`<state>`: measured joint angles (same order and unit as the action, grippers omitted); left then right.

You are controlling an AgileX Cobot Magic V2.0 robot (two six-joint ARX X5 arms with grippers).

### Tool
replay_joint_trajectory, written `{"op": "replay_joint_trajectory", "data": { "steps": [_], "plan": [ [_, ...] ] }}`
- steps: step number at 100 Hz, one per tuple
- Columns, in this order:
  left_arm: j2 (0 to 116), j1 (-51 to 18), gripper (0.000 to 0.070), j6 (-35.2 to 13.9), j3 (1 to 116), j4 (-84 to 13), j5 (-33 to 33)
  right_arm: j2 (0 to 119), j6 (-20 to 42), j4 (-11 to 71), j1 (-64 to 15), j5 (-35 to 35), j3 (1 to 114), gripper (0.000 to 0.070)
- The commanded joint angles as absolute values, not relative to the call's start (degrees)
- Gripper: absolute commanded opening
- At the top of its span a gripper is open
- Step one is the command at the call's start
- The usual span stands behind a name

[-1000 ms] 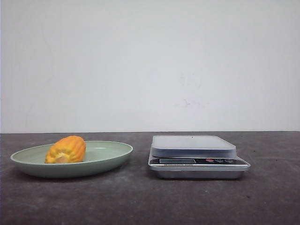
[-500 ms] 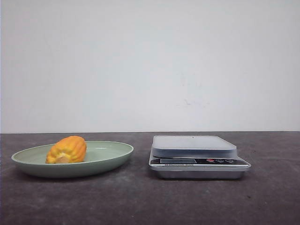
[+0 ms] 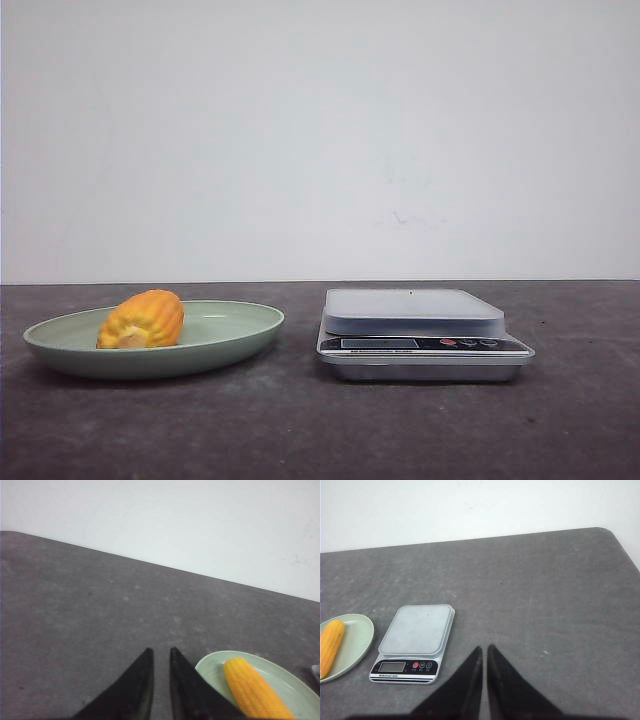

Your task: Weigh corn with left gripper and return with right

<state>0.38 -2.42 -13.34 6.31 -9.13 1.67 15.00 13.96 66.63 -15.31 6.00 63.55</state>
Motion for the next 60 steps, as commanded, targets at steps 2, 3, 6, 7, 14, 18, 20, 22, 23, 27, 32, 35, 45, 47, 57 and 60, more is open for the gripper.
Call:
{"op": "replay_joint_trajectory", "data": {
  "steps": [2,3,6,7,14,18,20,22,23,27,32,35,45,47,57,60],
  "plan": [
    [0.19,-1.78,0.0017,-12.62,4.58,-6.68,1.43,15.16,14.55,65.98,-15.44,6.04,64.4,0.001],
    [0.19,-1.67,0.0017,-12.64,4.32,-6.44,1.43,15.14,14.55,66.0,-15.44,6.04,64.4,0.0009],
    [0.19,-1.34,0.0017,-12.67,3.53,-5.78,1.37,15.16,14.55,66.0,-15.44,6.04,64.4,0.001],
    [0.19,-1.26,0.0017,-12.67,3.29,-5.56,1.3,15.14,14.55,66.0,-15.44,6.07,64.4,0.0009],
    [0.19,-0.56,0.0017,-12.62,1.98,-4.84,0.34,15.14,14.55,65.98,-15.44,6.04,64.4,0.0009],
    [0.19,-0.25,0.0017,-12.4,1.45,-4.86,-0.49,15.14,14.55,66.0,-15.44,6.07,64.4,0.001],
    [0.19,-0.19,0.0017,-12.32,1.19,-4.86,-0.69,15.14,14.55,65.98,-15.44,6.04,64.4,0.001],
    [0.19,-0.16,0.0017,-12.19,0.93,-4.82,-0.8,15.14,14.55,66.0,-15.44,6.04,64.4,0.001],
    [0.19,-0.16,0.0017,-12.14,0.8,-4.75,-0.93,15.14,14.55,66.0,-15.44,6.04,64.4,0.0009],
    [0.19,-0.16,0.0017,-11.38,0.75,-5.48,-1.21,15.16,14.55,66.0,-15.44,6.04,64.4,0.0009],
    [0.19,-0.16,0.0017,-10.48,0.75,-6.0,-1.63,15.14,14.55,66.0,-15.44,6.04,64.4,0.001],
    [0.19,-0.16,0.0017,-9.8,0.75,-6.44,-1.74,15.14,14.57,66.0,-15.44,6.07,64.4,0.001],
    [0.19,-0.16,0.0017,-8.38,0.75,-8.88,-1.78,15.14,14.55,66.0,-15.44,6.04,64.4,0.001],
    [0.19,-0.16,0.0017,-8.4,0.75,-9.63,-1.78,15.14,14.57,66.0,-15.44,6.04,64.4,0.001],
    [0.19,-0.16,0.0017,-8.4,0.78,-10.46,-1.76,15.16,14.55,66.0,-15.44,6.04,64.4,0.001],
    [0.19,-0.16,0.0017,-8.4,0.78,-10.5,-1.76,15.14,14.55,66.0,-15.44,6.04,64.4,0.0009]
  ]
}}
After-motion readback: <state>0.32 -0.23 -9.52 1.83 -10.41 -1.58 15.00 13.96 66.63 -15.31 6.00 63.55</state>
